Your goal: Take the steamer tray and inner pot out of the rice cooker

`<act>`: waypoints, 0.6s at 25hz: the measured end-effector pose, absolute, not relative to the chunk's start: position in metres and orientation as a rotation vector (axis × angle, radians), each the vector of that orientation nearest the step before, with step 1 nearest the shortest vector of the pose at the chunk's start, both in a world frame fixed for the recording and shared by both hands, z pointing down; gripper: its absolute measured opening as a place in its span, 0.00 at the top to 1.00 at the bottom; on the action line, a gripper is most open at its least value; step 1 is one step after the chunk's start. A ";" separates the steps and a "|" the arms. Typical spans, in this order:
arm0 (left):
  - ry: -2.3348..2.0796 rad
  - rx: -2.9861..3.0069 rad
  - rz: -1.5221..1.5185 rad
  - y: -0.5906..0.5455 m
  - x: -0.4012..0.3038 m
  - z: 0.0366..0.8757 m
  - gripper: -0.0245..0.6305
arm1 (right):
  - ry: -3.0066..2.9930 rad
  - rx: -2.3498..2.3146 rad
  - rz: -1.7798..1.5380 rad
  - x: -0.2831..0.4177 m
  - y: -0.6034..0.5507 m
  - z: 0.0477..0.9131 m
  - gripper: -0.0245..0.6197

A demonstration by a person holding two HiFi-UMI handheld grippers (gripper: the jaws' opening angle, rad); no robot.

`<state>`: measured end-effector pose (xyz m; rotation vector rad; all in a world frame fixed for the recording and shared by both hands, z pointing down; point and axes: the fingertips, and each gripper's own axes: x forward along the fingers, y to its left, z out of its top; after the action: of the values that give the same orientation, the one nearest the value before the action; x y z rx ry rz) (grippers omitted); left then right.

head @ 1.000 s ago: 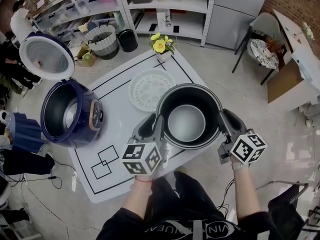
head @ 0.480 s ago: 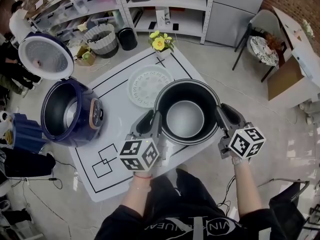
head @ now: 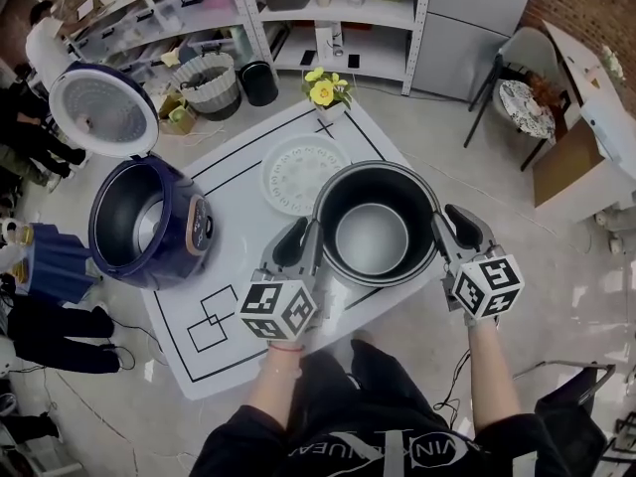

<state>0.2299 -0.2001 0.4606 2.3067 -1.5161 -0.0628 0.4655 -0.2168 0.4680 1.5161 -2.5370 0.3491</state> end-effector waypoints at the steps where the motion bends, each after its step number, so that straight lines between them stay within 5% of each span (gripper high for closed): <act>1: -1.523 2.314 -0.061 -0.200 0.228 0.459 0.85 | -2.546 1.518 0.340 0.465 -0.217 0.465 0.81; 15: -1.671 2.401 -0.040 -0.197 0.198 0.420 0.86 | -2.662 1.425 0.216 0.445 -0.210 0.425 0.91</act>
<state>0.1978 -0.1965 0.4200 2.4005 -1.6710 -0.0397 0.4449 -0.2099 0.4252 1.4254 -2.6620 0.2158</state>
